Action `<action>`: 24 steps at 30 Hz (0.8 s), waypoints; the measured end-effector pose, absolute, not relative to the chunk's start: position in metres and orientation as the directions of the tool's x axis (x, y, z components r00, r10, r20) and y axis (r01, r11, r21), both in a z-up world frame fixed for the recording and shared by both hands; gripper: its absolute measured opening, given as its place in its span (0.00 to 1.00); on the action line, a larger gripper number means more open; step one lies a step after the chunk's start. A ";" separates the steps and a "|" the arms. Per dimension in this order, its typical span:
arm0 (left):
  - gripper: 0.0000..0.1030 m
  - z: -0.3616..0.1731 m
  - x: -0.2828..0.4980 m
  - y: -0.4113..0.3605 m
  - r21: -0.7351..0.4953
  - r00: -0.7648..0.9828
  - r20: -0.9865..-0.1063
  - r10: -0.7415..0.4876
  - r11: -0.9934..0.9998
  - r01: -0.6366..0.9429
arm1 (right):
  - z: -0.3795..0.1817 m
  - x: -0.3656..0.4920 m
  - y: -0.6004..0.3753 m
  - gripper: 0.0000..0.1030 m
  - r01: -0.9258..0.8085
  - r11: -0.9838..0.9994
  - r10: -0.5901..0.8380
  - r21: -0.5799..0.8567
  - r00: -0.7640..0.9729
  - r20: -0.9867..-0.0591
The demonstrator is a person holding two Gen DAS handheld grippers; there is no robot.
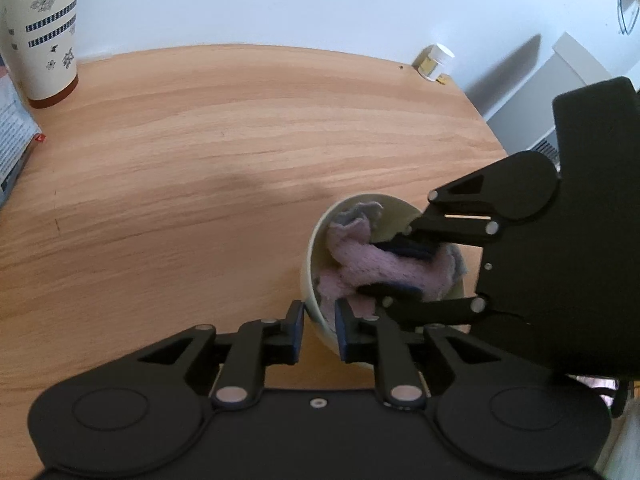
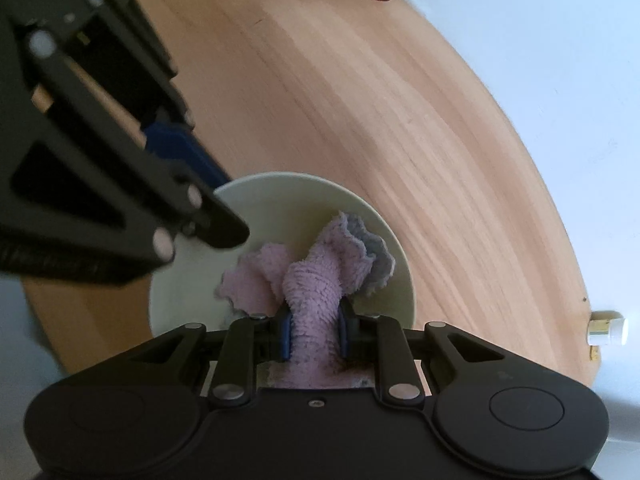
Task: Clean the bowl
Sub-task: 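Keep scrubbing the bowl interior with the cloth in the right gripper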
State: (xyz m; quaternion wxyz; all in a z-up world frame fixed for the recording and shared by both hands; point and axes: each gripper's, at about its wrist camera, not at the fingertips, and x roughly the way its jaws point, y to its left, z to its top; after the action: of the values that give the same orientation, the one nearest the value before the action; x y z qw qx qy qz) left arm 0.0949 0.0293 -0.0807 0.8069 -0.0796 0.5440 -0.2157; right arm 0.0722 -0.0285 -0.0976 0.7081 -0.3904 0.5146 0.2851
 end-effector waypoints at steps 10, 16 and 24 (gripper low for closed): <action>0.14 -0.086 0.100 0.039 -0.422 0.325 -0.820 -0.471 0.881 0.213 | -0.056 0.083 -0.058 0.23 -0.753 0.642 0.262 -0.145 0.393 -0.881; 0.16 -0.089 0.100 0.042 -0.425 0.332 -0.813 -0.478 0.878 0.222 | -0.059 0.086 -0.060 0.23 -0.712 0.700 0.322 -0.049 0.376 -0.869; 0.17 -0.092 0.104 0.049 -0.485 0.330 -0.792 -0.514 0.857 0.171 | -0.078 0.072 -0.055 0.23 -0.730 0.681 0.289 -0.055 0.338 -0.896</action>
State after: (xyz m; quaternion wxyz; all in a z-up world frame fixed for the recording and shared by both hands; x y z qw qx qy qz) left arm 0.1039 0.0491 -0.0923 0.7997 -0.1595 0.5377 -0.2141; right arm 0.0724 -0.0547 -0.0780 0.7841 -0.2323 0.4749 0.3251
